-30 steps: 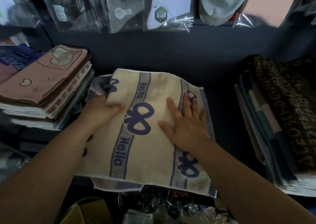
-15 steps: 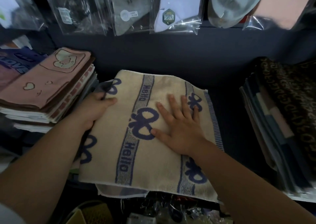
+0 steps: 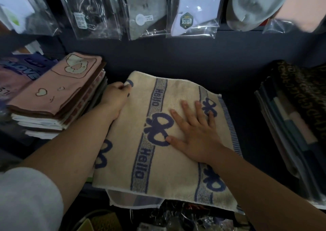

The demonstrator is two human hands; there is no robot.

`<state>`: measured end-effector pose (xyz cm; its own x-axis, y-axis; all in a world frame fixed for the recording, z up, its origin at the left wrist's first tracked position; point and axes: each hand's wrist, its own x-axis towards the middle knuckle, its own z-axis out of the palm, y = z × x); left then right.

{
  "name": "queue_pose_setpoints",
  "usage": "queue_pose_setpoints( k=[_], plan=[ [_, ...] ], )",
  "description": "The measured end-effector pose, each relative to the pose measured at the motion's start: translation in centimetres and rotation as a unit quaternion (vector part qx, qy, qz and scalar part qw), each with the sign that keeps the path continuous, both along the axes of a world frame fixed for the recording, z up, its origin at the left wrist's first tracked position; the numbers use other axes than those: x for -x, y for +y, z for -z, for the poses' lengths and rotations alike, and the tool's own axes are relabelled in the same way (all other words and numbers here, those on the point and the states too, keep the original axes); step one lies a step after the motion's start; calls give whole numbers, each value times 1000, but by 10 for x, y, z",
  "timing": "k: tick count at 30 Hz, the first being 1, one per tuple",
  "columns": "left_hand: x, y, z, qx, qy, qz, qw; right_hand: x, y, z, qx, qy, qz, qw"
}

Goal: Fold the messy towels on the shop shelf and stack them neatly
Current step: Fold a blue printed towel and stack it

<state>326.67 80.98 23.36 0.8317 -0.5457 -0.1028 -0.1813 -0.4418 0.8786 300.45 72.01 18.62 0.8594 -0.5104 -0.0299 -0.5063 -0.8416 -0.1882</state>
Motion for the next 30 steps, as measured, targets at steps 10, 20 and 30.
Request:
queue_pose_setpoints(
  k=[10,20,30],
  plan=[
    [28,96,0,-13,198,130,971,-6,2,-3,-13,0,16,1000],
    [51,108,-30,155,168,30,973,-32,16,-5,6,25,10,1000],
    [115,54,-83,141,61,237,959,-14,-9,-12,-307,-367,64,876]
  ],
)
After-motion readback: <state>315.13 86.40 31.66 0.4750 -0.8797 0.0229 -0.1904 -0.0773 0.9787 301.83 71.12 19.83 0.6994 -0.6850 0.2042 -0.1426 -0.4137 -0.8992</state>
